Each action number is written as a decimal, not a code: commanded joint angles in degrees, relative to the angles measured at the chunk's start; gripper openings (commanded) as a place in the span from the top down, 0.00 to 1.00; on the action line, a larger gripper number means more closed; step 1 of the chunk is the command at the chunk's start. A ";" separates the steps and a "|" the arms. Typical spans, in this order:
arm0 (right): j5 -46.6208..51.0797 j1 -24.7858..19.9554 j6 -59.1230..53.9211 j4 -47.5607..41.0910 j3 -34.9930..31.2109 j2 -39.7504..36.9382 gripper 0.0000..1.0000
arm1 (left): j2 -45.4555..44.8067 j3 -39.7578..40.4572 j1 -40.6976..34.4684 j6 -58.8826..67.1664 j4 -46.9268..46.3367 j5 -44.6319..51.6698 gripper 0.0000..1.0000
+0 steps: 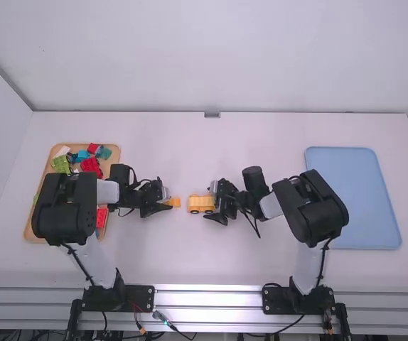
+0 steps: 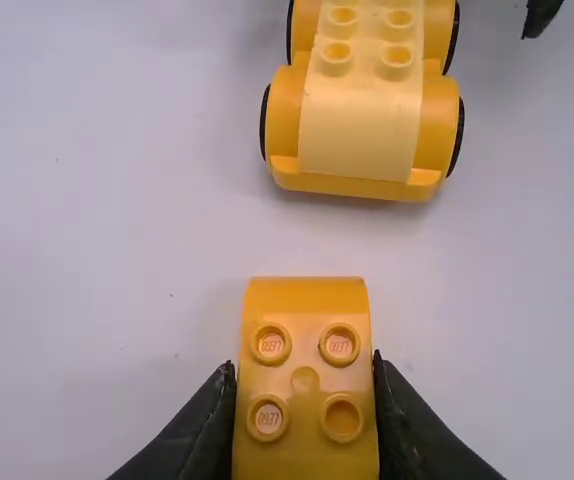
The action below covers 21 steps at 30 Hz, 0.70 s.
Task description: Assemble lego blocks to make yellow taxi
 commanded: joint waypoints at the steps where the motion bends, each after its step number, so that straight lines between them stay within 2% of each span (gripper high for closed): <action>1: -0.96 1.07 -0.02 1.05 1.14 1.81 0.01 | 0.48 0.63 -0.04 0.17 -0.26 1.62 0.75; 7: -3.32 1.73 4.66 9.16 2.67 8.37 0.01 | 0.48 0.63 -0.04 -0.50 -0.20 1.64 0.78; 10: -5.99 0.76 4.74 12.79 1.99 9.46 0.01 | 0.48 0.63 0.02 -4.13 1.49 1.62 0.83; 13: -5.57 0.22 4.79 12.98 1.73 9.46 0.01 | 0.28 0.63 -0.04 -6.10 2.56 1.64 0.87; 14: -5.70 0.17 4.92 12.98 1.73 9.46 0.00 | 0.24 0.63 -0.04 -6.08 2.54 1.64 0.91; 15: -5.68 0.17 4.87 12.87 1.70 9.46 0.00 | 0.11 0.63 -0.04 -6.08 2.51 1.64 0.98; 21: -3.45 1.16 4.22 9.90 2.16 9.46 0.05 | -0.50 2.23 -0.07 -8.68 0.44 1.44 0.98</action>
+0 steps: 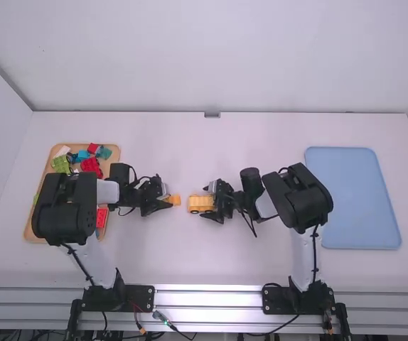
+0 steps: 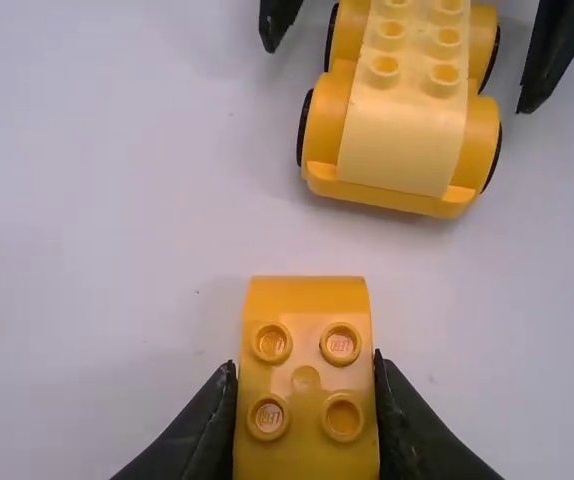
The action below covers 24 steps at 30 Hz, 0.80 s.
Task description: Assemble lego blocks to make yellow taxi
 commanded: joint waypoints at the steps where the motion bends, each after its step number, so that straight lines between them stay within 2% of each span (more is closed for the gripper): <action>1: 0.57 0.63 0.00 -1.36 0.48 0.52 0.05 | -0.63 2.45 -0.04 -1.79 -2.03 1.49 0.98; 8: 0.87 0.28 -2.40 -3.67 0.87 0.52 0.11 | -1.46 9.46 -1.14 8.33 -19.26 1.51 0.97; 13: 0.94 -0.39 -2.62 -3.48 0.46 0.52 0.12 | -1.46 12.59 -2.21 12.13 -26.14 1.53 0.98; 21: 0.90 -0.24 -3.02 -3.32 0.46 0.52 0.23 | -1.51 12.92 -5.11 6.62 -22.45 1.16 0.98; 24: 0.90 -0.39 -3.02 -3.37 0.31 0.52 0.31 | -2.03 12.92 -6.56 3.02 -20.31 -0.50 0.98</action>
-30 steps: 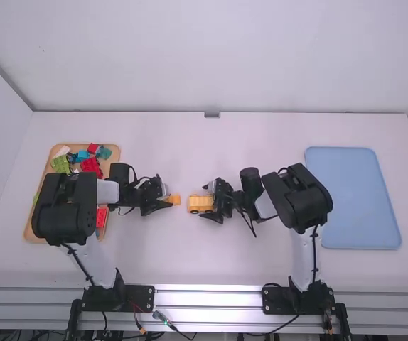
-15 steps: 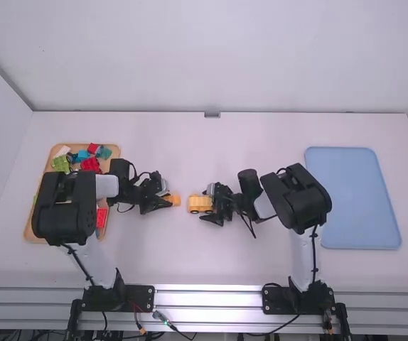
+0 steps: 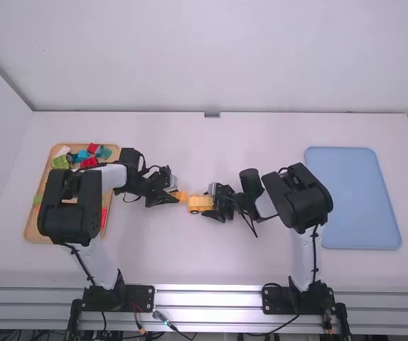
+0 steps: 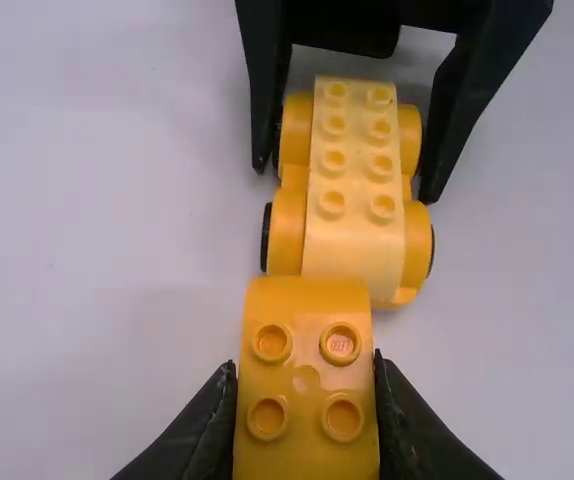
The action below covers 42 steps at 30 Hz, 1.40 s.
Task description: Assemble lego blocks to make yellow taxi
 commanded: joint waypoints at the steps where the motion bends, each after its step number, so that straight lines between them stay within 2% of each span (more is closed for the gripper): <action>1: -0.39 -0.09 -0.24 -0.13 0.11 0.52 0.37 | -2.56 0.31 -1.84 -4.61 0.55 -1.05 0.98; 2: -0.42 -0.09 -0.22 -0.13 0.09 0.52 0.41 | -3.13 0.31 -2.56 -5.42 0.55 -2.01 0.98; 5: -0.39 -0.09 -0.22 -0.07 0.11 0.52 0.41 | -5.53 0.33 -5.77 -7.06 0.66 -6.91 0.98; 8: -0.39 0.04 -0.22 -0.07 0.13 0.52 0.46 | -7.72 0.02 -9.31 -9.84 2.25 -11.74 0.98; 12: -0.42 -0.15 -0.20 -0.13 0.17 0.52 0.47 | -8.79 -0.57 -12.04 -10.38 4.28 -12.07 0.98; 18: 0.09 -0.37 -0.20 -0.31 0.11 0.52 0.48 | -8.79 -2.89 -10.86 -11.19 8.48 -8.48 0.98; 21: 0.02 -0.42 -0.22 -0.28 0.13 0.52 0.52 | -8.79 -3.50 -9.75 -14.45 10.73 -11.82 0.98; 23: 0.04 -0.42 -0.20 -0.11 0.09 0.52 0.52 | -8.79 -3.50 -9.07 -16.85 10.58 -16.28 0.98; 27: 0.02 -0.42 -0.20 -0.11 0.11 0.52 0.50 | -8.79 -3.50 -8.31 -17.20 9.70 -18.34 0.98; 28: 0.04 -0.35 -0.20 -0.11 0.11 0.52 0.42 | -8.79 -3.50 -8.04 -17.18 9.44 -18.12 0.98; 30: 0.11 -0.37 -0.04 -0.11 0.17 0.52 0.31 | -8.79 -3.50 -7.80 -16.87 9.16 -17.22 0.98; 31: 0.02 -0.44 0.00 -0.09 0.22 0.52 0.22 | -8.79 -3.50 -7.54 -16.59 9.07 -16.48 0.98; 35: 0.98 -0.42 0.81 -0.52 0.83 0.50 0.02 | -8.79 -3.50 -5.81 -16.59 9.53 -14.23 0.98; 42: 1.05 -0.35 1.73 -0.33 1.92 0.50 0.00 | -8.79 -3.52 -1.75 -10.03 7.26 -3.19 0.98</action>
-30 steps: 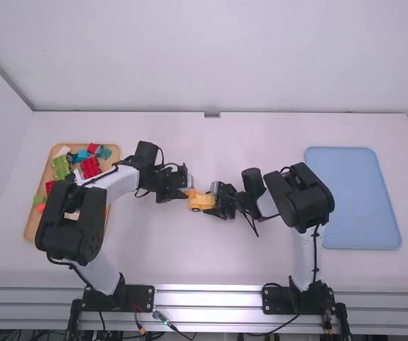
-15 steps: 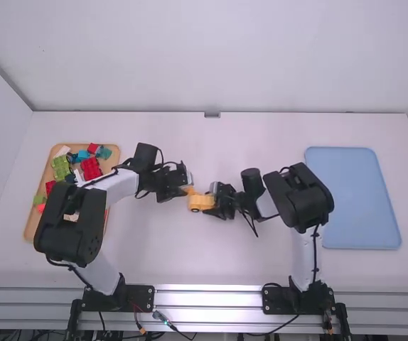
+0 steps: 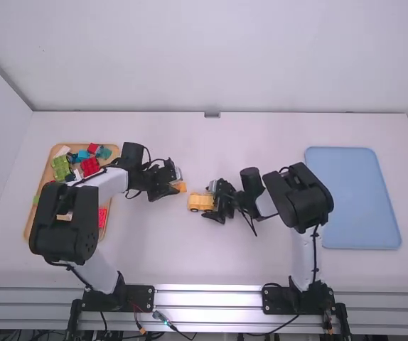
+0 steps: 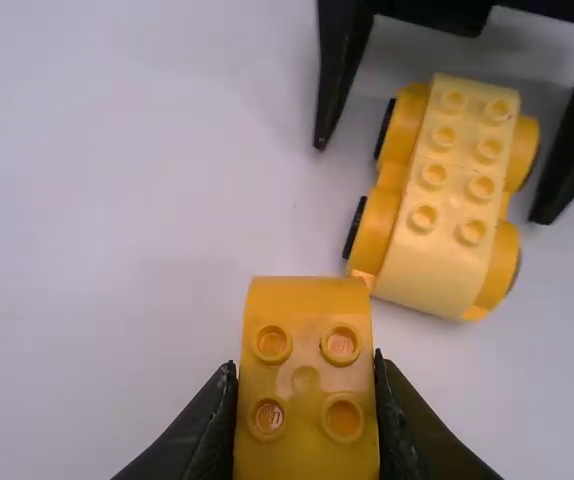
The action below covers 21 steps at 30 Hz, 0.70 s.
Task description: Assemble lego blocks to make yellow taxi
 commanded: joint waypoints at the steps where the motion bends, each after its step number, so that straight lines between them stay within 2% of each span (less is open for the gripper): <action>1: -0.52 0.11 0.37 0.07 1.16 0.50 0.03 | -0.50 -0.81 1.20 3.58 -0.63 8.09 0.98; 3: -0.61 0.09 0.31 0.17 1.16 0.50 0.08 | -0.50 -0.81 1.40 3.58 -0.63 8.52 0.98; 4: -0.66 0.09 0.28 0.33 1.09 0.50 0.15 | -0.50 -0.83 1.38 3.63 -0.70 8.52 0.98; 7: -0.79 0.11 -0.90 -0.13 1.09 0.50 0.29 | -0.50 -0.83 0.70 3.61 -0.87 8.52 0.98; 8: -0.79 0.11 -0.98 -0.11 1.05 0.50 0.37 | -0.50 -0.83 0.46 3.65 -0.90 8.70 0.98; 12: -0.79 0.11 -0.98 -0.28 1.05 0.50 0.58 | -0.50 -0.83 -0.09 8.57 -2.99 12.87 0.98; 14: -0.83 0.09 -1.77 -1.44 1.05 0.50 0.63 | -0.50 -0.94 0.13 8.90 -3.43 15.04 0.98; 21: -3.02 0.04 -4.63 -5.62 1.81 0.50 0.66 | -0.50 -3.13 -0.52 7.21 -0.28 16.02 0.98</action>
